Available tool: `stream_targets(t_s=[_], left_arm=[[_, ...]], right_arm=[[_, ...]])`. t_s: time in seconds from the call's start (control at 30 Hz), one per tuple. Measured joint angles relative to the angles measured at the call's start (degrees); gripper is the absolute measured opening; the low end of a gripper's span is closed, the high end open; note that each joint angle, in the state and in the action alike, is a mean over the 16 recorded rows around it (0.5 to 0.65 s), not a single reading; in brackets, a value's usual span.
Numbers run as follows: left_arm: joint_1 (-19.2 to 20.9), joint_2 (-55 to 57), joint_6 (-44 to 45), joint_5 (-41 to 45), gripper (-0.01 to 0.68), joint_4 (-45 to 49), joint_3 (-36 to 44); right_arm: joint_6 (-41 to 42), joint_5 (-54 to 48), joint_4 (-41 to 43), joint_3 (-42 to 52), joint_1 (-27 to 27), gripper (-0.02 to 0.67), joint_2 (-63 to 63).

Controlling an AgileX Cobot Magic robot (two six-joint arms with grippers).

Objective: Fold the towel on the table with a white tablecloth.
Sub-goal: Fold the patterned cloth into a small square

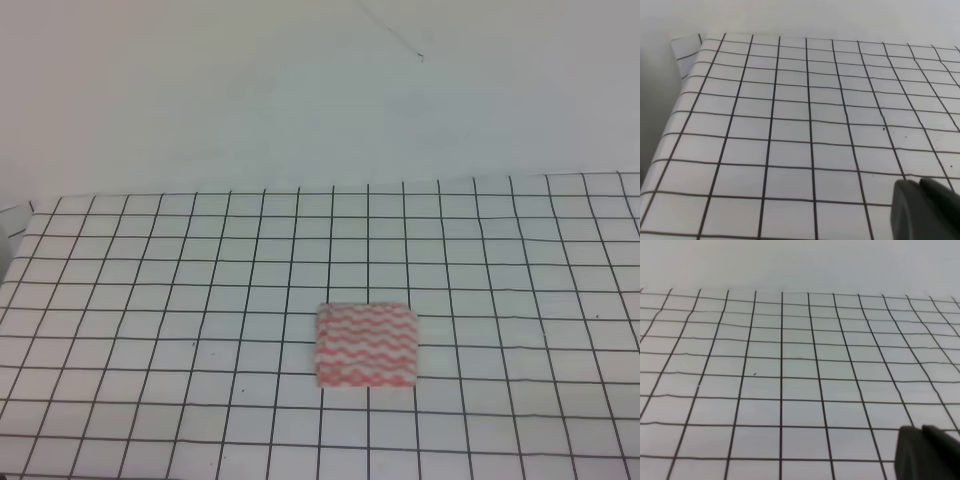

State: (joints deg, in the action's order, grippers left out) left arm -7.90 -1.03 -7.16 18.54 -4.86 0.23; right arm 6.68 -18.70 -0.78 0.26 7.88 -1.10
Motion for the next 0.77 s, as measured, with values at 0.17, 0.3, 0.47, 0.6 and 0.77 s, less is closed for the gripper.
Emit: stream_targets(t_s=[0.17,0.3,0.47,0.6,0.77], left_arm=[[0.00,0.01,-0.08,-0.04,-0.002,0.00,0.00],[0.00,0.03,-0.15,-0.04,-0.002,0.00,0.00],[0.00,0.04,-0.18,-0.04,-0.002,0.00,0.00],[0.00,0.04,-0.20,-0.04,-0.002,0.00,0.00],[0.00,0.04,-0.21,-0.04,-0.002,0.00,0.00]], right_arm=[[-0.11,-0.05,0.05,0.00,0.00,-0.001,0.00],[-0.10,-0.16,-0.04,-0.11,0.00,-0.001,0.04],[-0.11,-0.16,-0.06,-0.11,0.00,-0.001,0.04],[-0.11,-0.16,-0.06,-0.11,0.00,-0.001,0.04],[-0.11,-0.16,-0.06,-0.11,0.00,-0.001,0.04]])
